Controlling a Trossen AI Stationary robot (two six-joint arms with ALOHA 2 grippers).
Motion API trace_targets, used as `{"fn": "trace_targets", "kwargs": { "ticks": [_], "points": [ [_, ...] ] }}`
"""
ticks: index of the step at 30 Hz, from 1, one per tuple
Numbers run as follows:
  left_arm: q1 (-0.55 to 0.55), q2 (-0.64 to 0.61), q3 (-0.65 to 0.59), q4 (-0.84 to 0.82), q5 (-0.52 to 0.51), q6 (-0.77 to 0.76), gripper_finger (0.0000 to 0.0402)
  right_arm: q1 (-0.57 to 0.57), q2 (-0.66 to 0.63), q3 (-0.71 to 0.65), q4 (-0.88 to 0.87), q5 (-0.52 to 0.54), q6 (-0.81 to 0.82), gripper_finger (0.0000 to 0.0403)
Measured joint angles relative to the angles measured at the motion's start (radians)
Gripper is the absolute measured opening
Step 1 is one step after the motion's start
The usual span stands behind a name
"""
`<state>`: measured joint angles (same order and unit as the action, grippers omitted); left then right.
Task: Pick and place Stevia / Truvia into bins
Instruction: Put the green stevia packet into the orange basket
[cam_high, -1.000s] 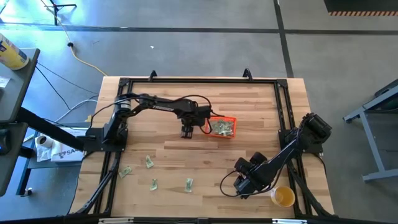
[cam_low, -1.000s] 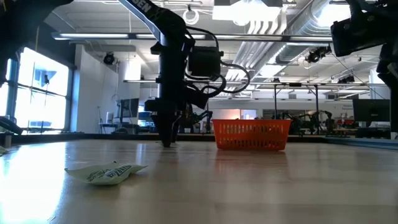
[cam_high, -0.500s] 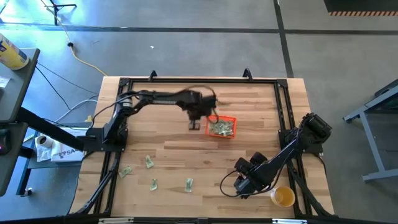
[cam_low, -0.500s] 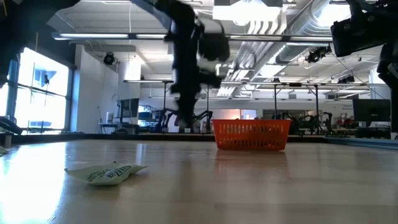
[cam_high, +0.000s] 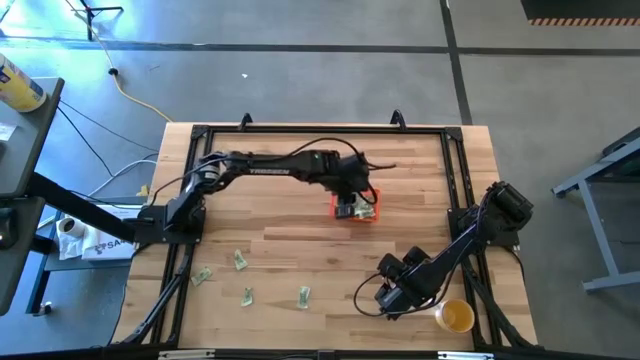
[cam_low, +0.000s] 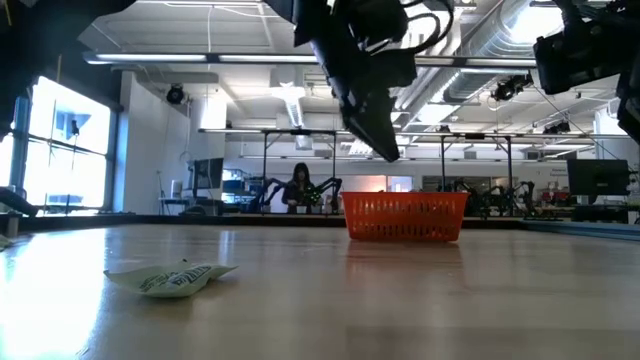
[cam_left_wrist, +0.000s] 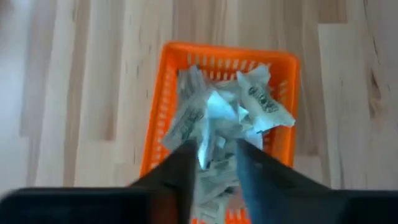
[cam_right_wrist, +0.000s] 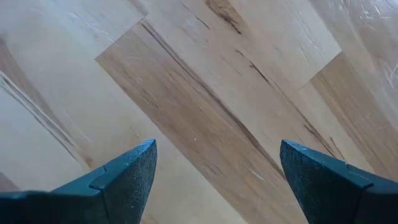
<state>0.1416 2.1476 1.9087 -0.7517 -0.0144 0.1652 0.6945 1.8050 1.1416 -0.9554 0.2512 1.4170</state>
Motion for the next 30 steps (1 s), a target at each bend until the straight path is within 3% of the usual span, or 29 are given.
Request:
{"fn": "trace_targets", "kwargs": {
  "ticks": [5, 9, 13, 18, 25, 30],
  "points": [
    [0.004, -0.022, 0.002, -0.173, 0.03, -0.054, 0.0239, 0.0, 0.0, 0.0, 0.0, 0.018, -0.003, 0.033],
    [-0.021, -0.07, -0.005, -0.41, 0.08, -0.188, 0.0277, 0.0, 0.0, 0.0, 0.0, 0.067, -0.043, 0.033],
    [-0.108, -0.1, -0.095, -0.471, 0.084, -0.464, 0.0277, -0.014, 0.0, 0.0, -0.006, 0.107, -0.107, 0.033],
    [-0.311, -0.116, -0.178, -0.438, 0.034, -0.856, 0.026, -0.082, 0.0, -0.041, -0.032, 0.067, -0.158, 0.033],
    [-0.516, -0.105, -0.198, -0.287, -0.008, -1.434, 0.0263, -0.128, -0.004, -0.127, 0.006, 0.08, -0.364, 0.033],
    [-0.618, -0.092, -0.195, -0.264, -0.067, -1.688, 0.0274, -0.096, -0.003, -0.132, 0.025, 0.125, -0.435, 0.033]
  ]
}}
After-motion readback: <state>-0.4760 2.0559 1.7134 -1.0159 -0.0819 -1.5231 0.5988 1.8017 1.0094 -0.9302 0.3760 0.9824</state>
